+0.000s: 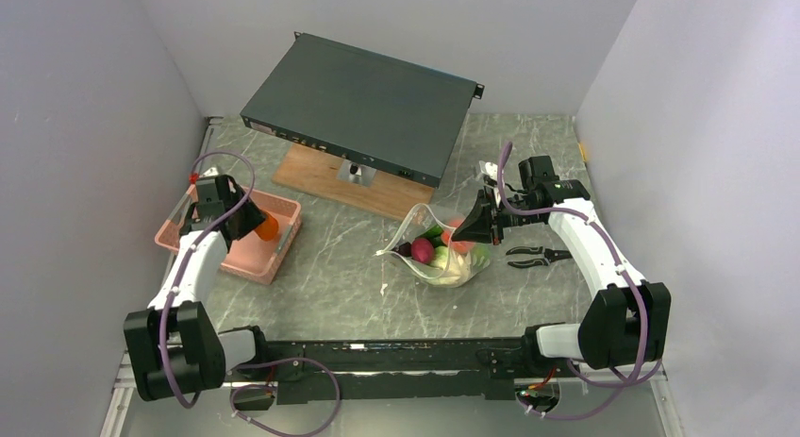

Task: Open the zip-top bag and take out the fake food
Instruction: Place the fake fruit in the bin, then pick up the fake vegetable from the zipper food storage bag.

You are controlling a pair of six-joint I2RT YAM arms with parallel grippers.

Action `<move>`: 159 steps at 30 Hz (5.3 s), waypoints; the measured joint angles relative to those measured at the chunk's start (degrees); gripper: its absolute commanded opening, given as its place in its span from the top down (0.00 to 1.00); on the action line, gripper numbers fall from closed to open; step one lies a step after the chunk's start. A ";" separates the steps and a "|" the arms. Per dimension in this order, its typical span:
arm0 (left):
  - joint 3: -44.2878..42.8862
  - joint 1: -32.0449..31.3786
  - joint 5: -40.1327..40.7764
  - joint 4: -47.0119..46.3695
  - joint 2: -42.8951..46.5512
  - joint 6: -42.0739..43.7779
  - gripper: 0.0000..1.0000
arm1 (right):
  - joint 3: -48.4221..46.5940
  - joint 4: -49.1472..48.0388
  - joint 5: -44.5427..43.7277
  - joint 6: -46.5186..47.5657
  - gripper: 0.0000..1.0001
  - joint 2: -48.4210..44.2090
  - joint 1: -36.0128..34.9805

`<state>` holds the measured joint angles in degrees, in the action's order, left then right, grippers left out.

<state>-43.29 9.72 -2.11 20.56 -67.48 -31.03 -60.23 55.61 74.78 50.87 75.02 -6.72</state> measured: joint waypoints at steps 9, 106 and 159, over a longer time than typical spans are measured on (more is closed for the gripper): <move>0.00 0.61 -2.16 -1.09 -3.23 -4.15 0.59 | 0.00 0.00 -0.22 0.02 1.00 0.00 0.20; -14.36 -59.78 -12.52 -16.63 -1.64 -15.26 0.25 | 1.86 -0.26 -0.66 0.07 1.00 -0.55 0.96; -24.74 -70.73 11.54 13.53 -15.63 -25.20 0.36 | 1.86 -1.51 0.81 -1.03 1.00 -0.76 -6.62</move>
<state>-68.03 -61.01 9.43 34.09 -83.11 -56.23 -58.37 54.11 75.59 49.84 74.26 -13.34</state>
